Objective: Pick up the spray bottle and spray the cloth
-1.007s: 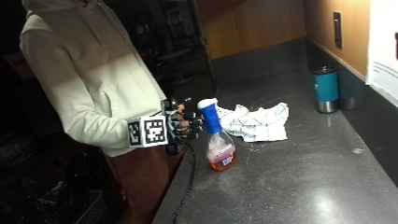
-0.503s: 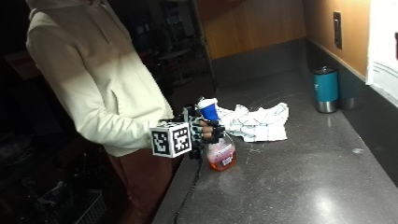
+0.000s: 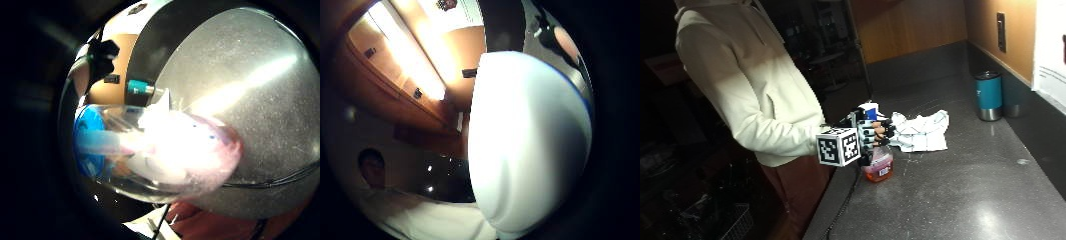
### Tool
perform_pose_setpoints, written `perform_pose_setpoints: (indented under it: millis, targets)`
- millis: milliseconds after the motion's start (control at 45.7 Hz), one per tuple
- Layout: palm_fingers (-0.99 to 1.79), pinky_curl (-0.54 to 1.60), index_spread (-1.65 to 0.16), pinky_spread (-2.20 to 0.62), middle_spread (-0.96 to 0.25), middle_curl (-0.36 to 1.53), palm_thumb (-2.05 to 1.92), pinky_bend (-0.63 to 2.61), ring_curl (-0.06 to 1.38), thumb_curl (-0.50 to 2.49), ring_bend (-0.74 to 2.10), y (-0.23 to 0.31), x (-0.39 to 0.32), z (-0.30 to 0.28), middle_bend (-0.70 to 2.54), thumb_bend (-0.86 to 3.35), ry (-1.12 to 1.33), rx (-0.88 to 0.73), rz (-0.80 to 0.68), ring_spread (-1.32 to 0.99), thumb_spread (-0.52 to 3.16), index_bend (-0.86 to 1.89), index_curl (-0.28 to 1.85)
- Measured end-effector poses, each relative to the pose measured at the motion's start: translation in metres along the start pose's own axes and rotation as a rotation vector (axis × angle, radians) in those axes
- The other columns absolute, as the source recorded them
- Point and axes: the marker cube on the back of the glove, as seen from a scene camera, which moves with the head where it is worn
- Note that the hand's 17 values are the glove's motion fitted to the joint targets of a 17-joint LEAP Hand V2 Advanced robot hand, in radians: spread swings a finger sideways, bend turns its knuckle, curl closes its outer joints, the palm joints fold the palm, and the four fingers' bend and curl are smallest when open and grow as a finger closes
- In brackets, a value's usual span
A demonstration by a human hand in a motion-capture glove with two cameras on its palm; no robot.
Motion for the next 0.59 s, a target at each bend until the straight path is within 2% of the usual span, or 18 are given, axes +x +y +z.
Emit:
perform_pose_setpoints:
  millis: [219, 503, 591]
  targets:
    - [1.23, 0.28, -0.25, -0.04, -0.11, 0.41, 0.86, 0.13, 0.35, 0.46, 0.53, -0.017, -0.007, 0.022, 0.39, 0.04, 0.084, -0.019, -0.009, -0.16, 0.78, 0.23, 0.36]
    - [1.40, 0.34, -0.21, -0.20, -0.12, 0.49, 1.05, 0.23, 0.42, 0.60, 0.54, -0.052, -0.029, 0.072, 0.55, 0.00, 0.420, -0.134, -0.108, -0.19, 0.26, 0.36, 0.47]
    - [1.40, 0.35, -0.20, -0.21, -0.12, 0.50, 1.06, 0.25, 0.43, 0.62, 0.55, -0.052, -0.043, 0.096, 0.58, -0.02, 0.555, -0.226, -0.151, -0.18, 0.17, 0.39, 0.49]
